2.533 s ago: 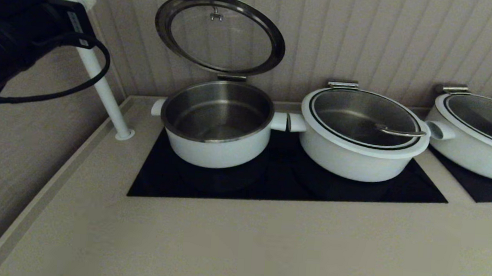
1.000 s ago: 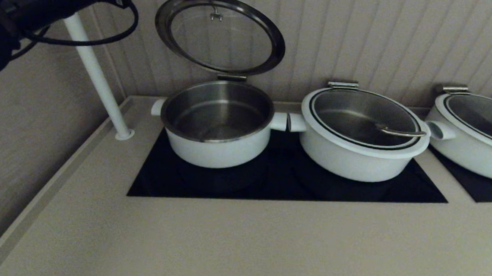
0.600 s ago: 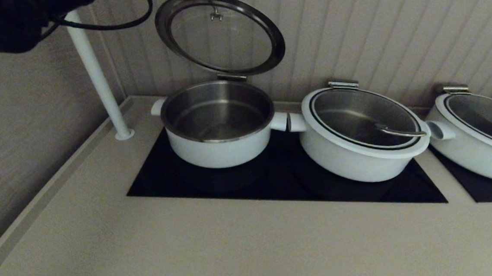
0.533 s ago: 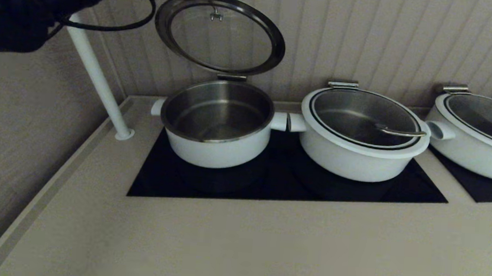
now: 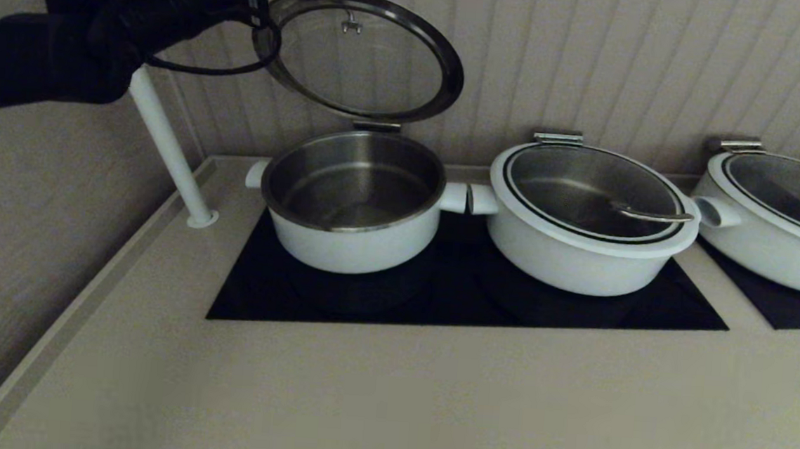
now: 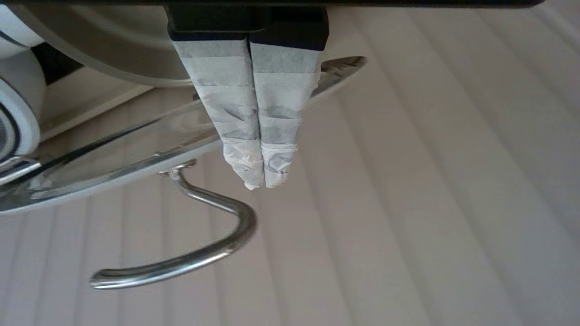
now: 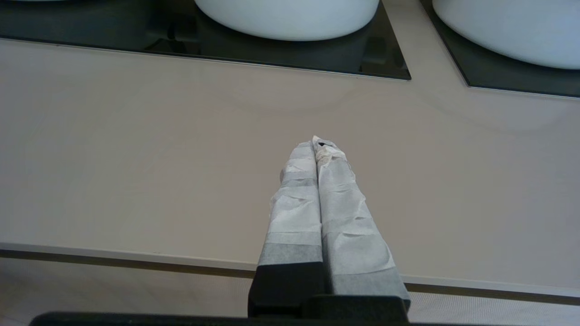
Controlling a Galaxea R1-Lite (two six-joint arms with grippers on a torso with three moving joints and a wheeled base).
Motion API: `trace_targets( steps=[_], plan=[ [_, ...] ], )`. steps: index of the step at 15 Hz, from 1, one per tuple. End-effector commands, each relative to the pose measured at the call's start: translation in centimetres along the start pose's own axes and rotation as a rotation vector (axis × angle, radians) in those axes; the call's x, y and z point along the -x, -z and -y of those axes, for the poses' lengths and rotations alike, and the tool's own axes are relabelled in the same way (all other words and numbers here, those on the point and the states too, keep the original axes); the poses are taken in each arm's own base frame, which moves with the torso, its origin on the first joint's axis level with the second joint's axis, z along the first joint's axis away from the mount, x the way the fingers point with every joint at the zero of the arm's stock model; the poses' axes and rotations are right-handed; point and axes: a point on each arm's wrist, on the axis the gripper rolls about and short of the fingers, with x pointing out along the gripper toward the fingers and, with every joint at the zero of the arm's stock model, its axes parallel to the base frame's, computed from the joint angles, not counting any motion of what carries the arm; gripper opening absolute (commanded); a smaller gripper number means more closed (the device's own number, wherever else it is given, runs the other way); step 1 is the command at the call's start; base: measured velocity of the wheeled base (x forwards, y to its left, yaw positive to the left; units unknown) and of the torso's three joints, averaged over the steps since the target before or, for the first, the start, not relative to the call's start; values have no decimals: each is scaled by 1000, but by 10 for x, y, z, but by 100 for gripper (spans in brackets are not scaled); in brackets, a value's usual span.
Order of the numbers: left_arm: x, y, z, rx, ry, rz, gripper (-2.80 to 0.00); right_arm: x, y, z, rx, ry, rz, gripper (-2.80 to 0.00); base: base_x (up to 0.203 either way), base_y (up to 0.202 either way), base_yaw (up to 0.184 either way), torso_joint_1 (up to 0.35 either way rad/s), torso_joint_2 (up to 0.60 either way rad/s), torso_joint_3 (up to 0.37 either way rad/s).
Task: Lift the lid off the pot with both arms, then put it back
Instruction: Close the pot lid
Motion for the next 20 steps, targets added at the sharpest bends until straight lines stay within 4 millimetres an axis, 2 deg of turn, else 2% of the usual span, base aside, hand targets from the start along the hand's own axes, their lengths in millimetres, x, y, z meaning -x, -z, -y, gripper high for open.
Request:
trace_targets(
  steps=[1,7,20],
  plan=[
    [-2,4,3,2,7,-4,-280,0,0,0,1,-1,2,-280,0,0,0,0,0,0],
    [-6,6,12,11,30,-3,-280,0,0,0,1,-1,0,-280,0,0,0,0,0,0],
    [-9,14,13,12,34,-14,-280,0,0,0,1,-1,0,-280,0,0,0,0,0,0]
  ],
)
